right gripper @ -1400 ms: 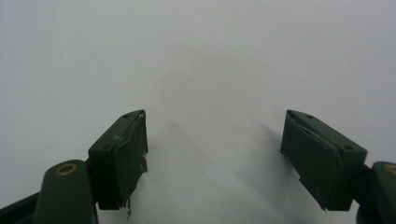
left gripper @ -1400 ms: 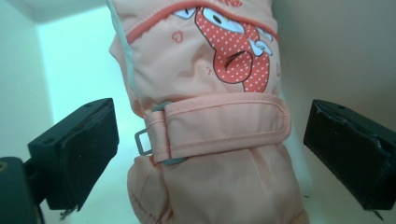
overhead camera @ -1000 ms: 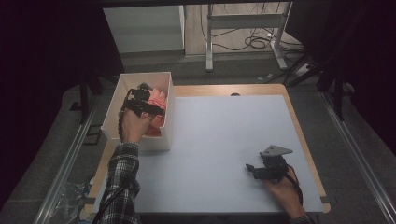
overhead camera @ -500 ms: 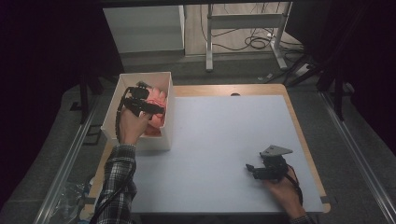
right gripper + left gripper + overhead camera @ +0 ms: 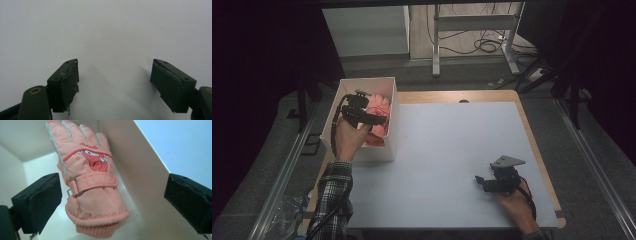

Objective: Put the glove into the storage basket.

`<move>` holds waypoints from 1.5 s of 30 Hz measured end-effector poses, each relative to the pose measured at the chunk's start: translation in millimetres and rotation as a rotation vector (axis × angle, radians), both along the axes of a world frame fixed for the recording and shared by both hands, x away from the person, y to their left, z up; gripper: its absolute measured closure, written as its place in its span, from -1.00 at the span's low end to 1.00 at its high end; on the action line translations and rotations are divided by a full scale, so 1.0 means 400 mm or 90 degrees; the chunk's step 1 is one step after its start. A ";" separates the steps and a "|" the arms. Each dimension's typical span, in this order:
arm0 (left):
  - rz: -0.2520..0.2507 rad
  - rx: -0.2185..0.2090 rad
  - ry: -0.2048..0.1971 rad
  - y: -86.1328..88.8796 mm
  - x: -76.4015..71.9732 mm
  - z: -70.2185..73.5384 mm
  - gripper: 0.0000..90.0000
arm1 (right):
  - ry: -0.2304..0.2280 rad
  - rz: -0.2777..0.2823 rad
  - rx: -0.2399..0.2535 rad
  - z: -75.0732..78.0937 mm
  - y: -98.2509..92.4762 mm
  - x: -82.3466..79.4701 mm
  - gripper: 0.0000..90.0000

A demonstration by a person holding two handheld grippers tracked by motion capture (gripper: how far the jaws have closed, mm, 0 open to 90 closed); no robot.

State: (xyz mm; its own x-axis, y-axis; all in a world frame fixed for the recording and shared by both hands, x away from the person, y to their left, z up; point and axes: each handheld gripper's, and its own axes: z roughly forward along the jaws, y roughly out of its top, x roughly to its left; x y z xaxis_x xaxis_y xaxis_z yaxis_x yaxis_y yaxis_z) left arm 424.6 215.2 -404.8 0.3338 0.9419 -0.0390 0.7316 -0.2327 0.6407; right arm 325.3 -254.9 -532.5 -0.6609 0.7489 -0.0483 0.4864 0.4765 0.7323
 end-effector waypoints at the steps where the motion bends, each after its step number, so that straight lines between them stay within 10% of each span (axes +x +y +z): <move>1: -0.002 -0.005 -0.006 0.003 -0.010 0.000 -0.97 | 0.000 0.000 0.000 0.000 0.000 0.000 -0.49; 45: -0.067 -0.041 -0.064 0.036 -0.220 -0.052 -0.96 | 0.002 -0.001 -0.001 0.001 0.000 0.000 -0.49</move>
